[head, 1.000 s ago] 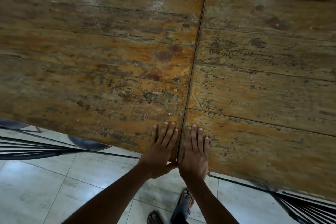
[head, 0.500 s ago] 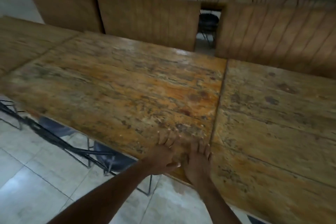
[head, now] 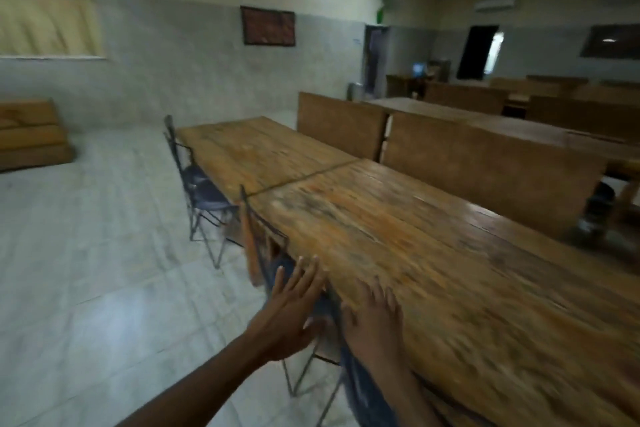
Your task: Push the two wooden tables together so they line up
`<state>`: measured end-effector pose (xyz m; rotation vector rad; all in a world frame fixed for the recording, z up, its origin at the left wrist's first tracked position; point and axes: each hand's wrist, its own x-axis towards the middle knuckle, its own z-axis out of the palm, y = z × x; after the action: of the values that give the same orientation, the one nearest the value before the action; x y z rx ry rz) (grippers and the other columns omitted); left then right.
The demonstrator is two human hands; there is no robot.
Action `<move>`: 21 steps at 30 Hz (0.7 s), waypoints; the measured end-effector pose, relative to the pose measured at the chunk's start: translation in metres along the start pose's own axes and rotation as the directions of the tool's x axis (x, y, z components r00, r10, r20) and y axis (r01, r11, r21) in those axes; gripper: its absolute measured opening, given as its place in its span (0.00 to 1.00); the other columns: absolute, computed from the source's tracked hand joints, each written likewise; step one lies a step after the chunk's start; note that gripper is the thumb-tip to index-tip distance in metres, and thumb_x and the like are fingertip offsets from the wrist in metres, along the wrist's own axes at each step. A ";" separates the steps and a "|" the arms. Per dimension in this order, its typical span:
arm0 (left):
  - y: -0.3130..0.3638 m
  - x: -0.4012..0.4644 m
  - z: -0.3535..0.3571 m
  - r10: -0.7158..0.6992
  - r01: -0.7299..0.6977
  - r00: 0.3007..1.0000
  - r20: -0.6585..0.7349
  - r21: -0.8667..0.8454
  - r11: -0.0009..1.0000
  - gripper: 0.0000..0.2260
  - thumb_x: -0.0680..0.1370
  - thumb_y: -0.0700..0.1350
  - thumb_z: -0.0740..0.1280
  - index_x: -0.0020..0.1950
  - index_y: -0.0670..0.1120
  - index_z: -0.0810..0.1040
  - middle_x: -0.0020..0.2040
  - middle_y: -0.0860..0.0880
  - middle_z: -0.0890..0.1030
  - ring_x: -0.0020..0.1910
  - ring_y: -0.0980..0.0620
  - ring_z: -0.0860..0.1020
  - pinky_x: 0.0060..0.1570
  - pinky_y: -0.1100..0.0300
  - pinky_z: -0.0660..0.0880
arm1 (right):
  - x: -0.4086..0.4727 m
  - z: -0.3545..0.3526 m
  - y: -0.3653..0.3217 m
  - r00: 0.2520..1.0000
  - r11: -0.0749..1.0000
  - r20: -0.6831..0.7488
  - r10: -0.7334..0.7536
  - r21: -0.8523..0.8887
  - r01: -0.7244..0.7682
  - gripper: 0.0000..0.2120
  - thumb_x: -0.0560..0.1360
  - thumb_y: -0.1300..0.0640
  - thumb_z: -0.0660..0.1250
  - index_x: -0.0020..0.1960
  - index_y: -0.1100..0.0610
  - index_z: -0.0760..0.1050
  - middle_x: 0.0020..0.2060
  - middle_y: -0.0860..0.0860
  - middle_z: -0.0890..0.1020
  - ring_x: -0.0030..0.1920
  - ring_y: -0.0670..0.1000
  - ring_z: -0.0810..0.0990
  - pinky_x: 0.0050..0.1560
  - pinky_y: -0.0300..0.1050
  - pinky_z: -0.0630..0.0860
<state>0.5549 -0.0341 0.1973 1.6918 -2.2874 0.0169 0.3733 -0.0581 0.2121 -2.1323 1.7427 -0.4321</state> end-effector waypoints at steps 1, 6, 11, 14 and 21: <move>-0.030 -0.014 -0.014 -0.053 0.053 0.998 -0.018 0.025 0.998 0.36 0.81 0.63 0.54 0.82 0.50 0.42 0.81 0.49 0.35 0.79 0.44 0.33 0.78 0.39 0.40 | 0.006 0.010 -0.028 0.999 0.999 -0.010 -0.049 0.022 0.049 0.27 0.82 0.41 0.52 0.79 0.48 0.54 0.81 0.51 0.48 0.80 0.59 0.46 0.78 0.60 0.49; -0.160 -0.071 -0.072 -0.210 0.214 0.975 -0.068 0.074 0.974 0.38 0.78 0.68 0.48 0.82 0.50 0.44 0.82 0.46 0.36 0.80 0.42 0.37 0.76 0.40 0.41 | 0.042 0.067 -0.158 0.973 0.975 0.064 -0.221 0.044 0.219 0.27 0.82 0.42 0.54 0.78 0.47 0.55 0.81 0.52 0.51 0.80 0.59 0.48 0.76 0.61 0.52; -0.254 -0.086 -0.101 -0.315 0.317 0.945 -0.094 0.017 0.948 0.37 0.79 0.68 0.49 0.82 0.50 0.45 0.82 0.46 0.40 0.80 0.42 0.39 0.76 0.40 0.42 | 0.088 0.105 -0.263 0.951 0.950 0.023 -0.308 0.060 0.306 0.26 0.80 0.47 0.57 0.77 0.49 0.59 0.80 0.54 0.57 0.78 0.60 0.54 0.75 0.61 0.58; -0.308 -0.075 -0.105 -0.312 0.314 0.946 -0.084 0.019 0.949 0.35 0.81 0.65 0.51 0.82 0.49 0.45 0.82 0.46 0.39 0.80 0.43 0.37 0.76 0.38 0.41 | 0.129 0.133 -0.306 0.952 0.949 0.008 -0.307 0.084 0.305 0.26 0.79 0.46 0.59 0.76 0.49 0.61 0.79 0.55 0.60 0.77 0.60 0.57 0.74 0.62 0.60; -0.467 -0.015 -0.108 -0.293 0.292 0.956 0.000 0.063 0.954 0.32 0.83 0.61 0.55 0.82 0.48 0.47 0.83 0.45 0.41 0.80 0.44 0.38 0.77 0.39 0.41 | 0.266 0.227 -0.390 0.980 0.964 -0.011 -0.199 0.179 0.198 0.24 0.79 0.46 0.59 0.73 0.52 0.65 0.78 0.57 0.62 0.75 0.61 0.62 0.72 0.58 0.64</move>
<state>1.0213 -0.1442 0.2201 2.0507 -2.0385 0.0170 0.8677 -0.2310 0.1896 -2.1815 1.4317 -0.6101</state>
